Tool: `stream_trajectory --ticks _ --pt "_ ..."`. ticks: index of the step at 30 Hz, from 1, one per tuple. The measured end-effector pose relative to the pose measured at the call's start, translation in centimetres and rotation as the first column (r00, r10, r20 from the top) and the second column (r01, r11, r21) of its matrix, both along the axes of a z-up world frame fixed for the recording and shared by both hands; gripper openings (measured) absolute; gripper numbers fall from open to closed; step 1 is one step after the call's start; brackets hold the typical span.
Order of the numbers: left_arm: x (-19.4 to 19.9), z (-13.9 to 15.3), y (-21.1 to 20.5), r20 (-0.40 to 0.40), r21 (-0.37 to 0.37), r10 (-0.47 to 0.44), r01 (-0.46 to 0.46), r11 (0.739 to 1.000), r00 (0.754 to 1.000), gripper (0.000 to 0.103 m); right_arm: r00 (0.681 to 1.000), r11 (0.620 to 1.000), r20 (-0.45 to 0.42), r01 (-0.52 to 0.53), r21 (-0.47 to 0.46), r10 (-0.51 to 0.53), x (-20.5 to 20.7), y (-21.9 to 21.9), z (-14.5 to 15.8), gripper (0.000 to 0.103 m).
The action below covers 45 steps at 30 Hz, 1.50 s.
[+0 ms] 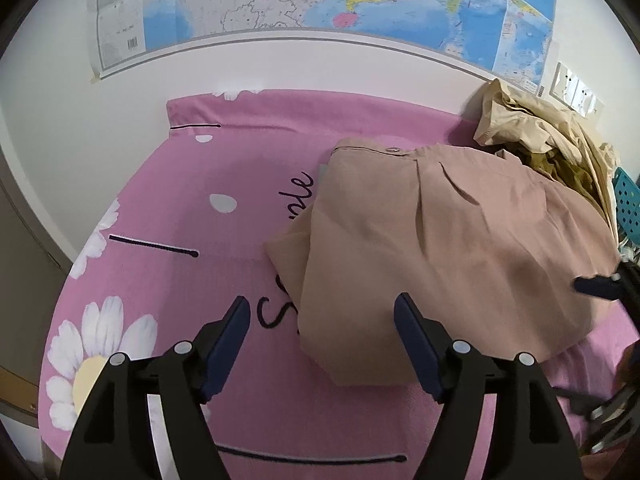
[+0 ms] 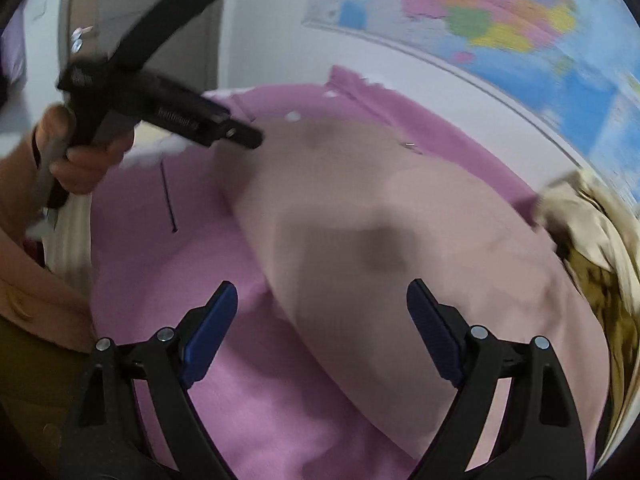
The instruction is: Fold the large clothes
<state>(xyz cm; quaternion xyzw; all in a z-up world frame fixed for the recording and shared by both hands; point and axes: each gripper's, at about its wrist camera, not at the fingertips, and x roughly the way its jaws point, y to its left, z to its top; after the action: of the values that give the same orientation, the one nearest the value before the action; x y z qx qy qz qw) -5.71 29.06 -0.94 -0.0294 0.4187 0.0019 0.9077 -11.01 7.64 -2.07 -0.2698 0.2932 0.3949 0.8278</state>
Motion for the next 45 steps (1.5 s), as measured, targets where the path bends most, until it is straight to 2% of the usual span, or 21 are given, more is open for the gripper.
stream_trajectory --ticks 2,7,9,13,17,19,22,25,27,30,33,36,38,42,45 --pt "-0.4 0.0 -0.2 0.006 0.004 -0.002 0.002 1.000 1.000 0.073 1.000 1.000 -0.002 -0.006 -0.005 0.006 0.2 0.8 -0.5 0.083" --pt "-0.8 -0.2 -0.6 0.004 0.003 -0.008 0.008 1.000 1.000 0.078 0.999 0.997 0.025 0.030 -0.071 -0.028 1.2 2.0 -2.4 0.074" --pt "-1.1 -0.2 -0.5 0.000 -0.007 -0.006 0.006 1.000 1.000 0.080 0.998 0.994 0.040 0.051 -0.093 -0.047 1.8 2.3 -3.0 0.064" --pt "-1.8 -0.3 0.3 -0.013 -0.062 -0.010 0.009 0.998 1.000 0.080 0.999 0.995 0.021 0.047 -0.087 -0.045 2.5 2.3 -3.2 0.054" --pt "-2.8 -1.2 1.2 -0.044 -0.148 -0.025 0.018 0.989 0.999 0.079 0.998 0.998 -0.042 0.053 -0.026 -0.054 3.5 1.9 -1.8 0.021" --pt "-3.6 -1.7 1.4 -0.042 -0.215 -0.056 0.046 0.976 0.998 0.078 0.993 0.996 -0.096 0.076 0.042 -0.072 4.5 1.1 -0.5 0.017" --pt "-4.0 -2.5 0.9 -0.037 -0.327 -0.127 0.108 0.939 0.991 0.078 0.983 0.986 -0.159 0.111 0.127 -0.090 5.8 0.2 0.8 0.015" --pt "-2.9 -3.5 -0.5 -0.055 -0.423 -0.188 0.147 0.894 0.981 0.078 0.979 0.984 -0.185 0.115 0.133 -0.090 6.3 0.2 0.7 0.015" --pt "-1.6 -4.1 -1.3 -0.061 -0.503 -0.207 0.149 0.851 0.976 0.078 0.978 0.985 -0.190 0.113 0.128 -0.087 6.1 0.3 0.4 0.019" --pt "-0.5 -4.5 -1.5 -0.034 -0.569 -0.191 0.138 0.811 0.981 0.081 0.977 0.986 -0.196 0.115 0.119 -0.090 6.0 0.4 -0.1 0.028" --pt "0.5 -5.2 -0.2 -0.028 -0.682 -0.131 0.077 0.728 0.991 0.082 0.972 0.985 -0.214 0.125 0.119 -0.097 6.1 0.4 -0.6 0.040" --pt "0.8 -5.1 0.4 -0.012 -0.727 -0.093 0.055 0.684 0.996 0.083 0.967 0.982 -0.237 0.128 0.141 -0.092 6.0 0.0 -0.8 0.043" --pt "1.0 -4.9 0.3 -0.009 -0.724 -0.089 0.055 0.688 0.996 0.084 0.961 0.976 -0.261 0.138 0.167 -0.091 6.0 -0.4 -0.7 0.045" --pt "2.5 -4.6 -1.1 -0.016 -0.684 -0.104 0.065 0.727 0.994 0.083 0.948 0.963 -0.304 0.161 0.214 -0.091 5.9 -1.4 -0.3 0.048" --pt "3.9 -4.5 -2.5 -0.020 -0.622 -0.112 0.076 0.779 0.993 0.083 0.938 0.949 -0.330 0.191 0.250 -0.102 5.5 -2.9 0.2 0.053"
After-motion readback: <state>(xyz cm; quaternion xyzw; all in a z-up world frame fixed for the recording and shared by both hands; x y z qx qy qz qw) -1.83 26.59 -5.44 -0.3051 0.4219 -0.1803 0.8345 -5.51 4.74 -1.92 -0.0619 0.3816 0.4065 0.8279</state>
